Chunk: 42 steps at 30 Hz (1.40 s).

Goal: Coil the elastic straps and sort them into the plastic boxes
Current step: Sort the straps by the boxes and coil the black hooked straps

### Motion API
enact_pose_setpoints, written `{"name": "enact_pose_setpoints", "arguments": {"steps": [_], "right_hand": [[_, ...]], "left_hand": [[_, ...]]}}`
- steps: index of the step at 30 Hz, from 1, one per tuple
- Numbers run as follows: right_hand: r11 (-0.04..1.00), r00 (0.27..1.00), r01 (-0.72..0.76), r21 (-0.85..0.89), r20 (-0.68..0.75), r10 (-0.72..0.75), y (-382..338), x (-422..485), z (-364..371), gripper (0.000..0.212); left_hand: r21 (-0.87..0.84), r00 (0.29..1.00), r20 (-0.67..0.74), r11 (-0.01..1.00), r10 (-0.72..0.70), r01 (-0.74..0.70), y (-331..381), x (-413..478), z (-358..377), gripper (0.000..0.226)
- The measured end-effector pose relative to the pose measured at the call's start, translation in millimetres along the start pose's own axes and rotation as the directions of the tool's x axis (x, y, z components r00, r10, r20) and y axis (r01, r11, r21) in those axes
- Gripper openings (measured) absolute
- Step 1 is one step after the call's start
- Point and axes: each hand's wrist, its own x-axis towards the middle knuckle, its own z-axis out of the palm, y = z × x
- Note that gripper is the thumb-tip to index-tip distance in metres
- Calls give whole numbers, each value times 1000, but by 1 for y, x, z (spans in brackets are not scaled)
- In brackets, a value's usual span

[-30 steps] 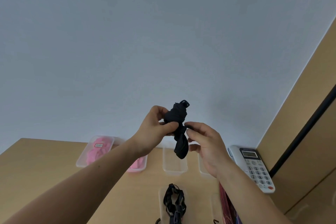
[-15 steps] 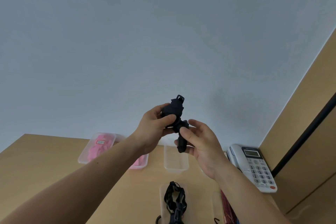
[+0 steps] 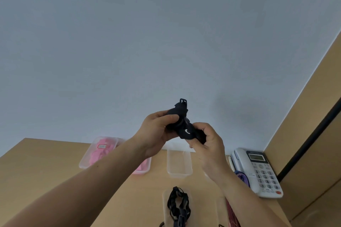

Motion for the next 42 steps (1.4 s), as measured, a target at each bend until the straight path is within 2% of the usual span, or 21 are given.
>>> {"name": "enact_pose_setpoints", "arguments": {"steps": [2,5,9,11,16,20,23,26,28,31,35,38,41,42], "right_hand": [[993,996,90,-69,19,-89,1,-1,-2,23],[976,985,165,-142,78,-155,2,0,-4,39],[961,953,220,-166,247,-175,1,3,-17,49],[971,949,168,-172,295,-112,-3,6,-22,56],[992,926,17,-129,377,33,-5,13,-24,57],[973,892,-94,-210,417,176,-12,14,-21,41],[962,885,-30,-271,440,152,-19,14,-17,22],[922,859,109,-372,501,101,-22,16,-14,25],[918,839,120,-378,533,109,-23,18,-14,27],[928,810,26,-372,551,199,-25,23,-15,30],[941,730,-247,-233,594,339,-27,25,-16,33],[892,713,-384,-238,538,450,-16,25,-22,40],[787,682,-608,-107,437,587,2,21,-27,49],[764,677,-641,-73,415,608,6,20,-27,49]], "left_hand": [[-46,996,23,995,-84,85,2,0,0,22],[-83,974,53,971,-219,223,3,1,-2,22],[-31,957,69,958,-283,285,8,2,-6,26],[42,952,100,958,-288,285,12,4,-10,32],[202,956,152,954,-252,220,18,5,-16,48],[196,965,191,970,-178,141,17,4,-17,35],[191,966,216,976,-144,103,17,3,-17,36],[156,969,200,981,-143,113,14,2,-16,40],[126,971,192,984,-145,122,9,2,-14,43],[65,975,200,994,-96,84,5,2,-13,34],[35,968,247,998,40,-50,8,5,-10,25],[3,971,202,991,131,-134,14,8,-15,26],[75,970,188,982,157,-173,17,10,-22,32],[97,974,171,981,148,-166,16,10,-22,34]]}}
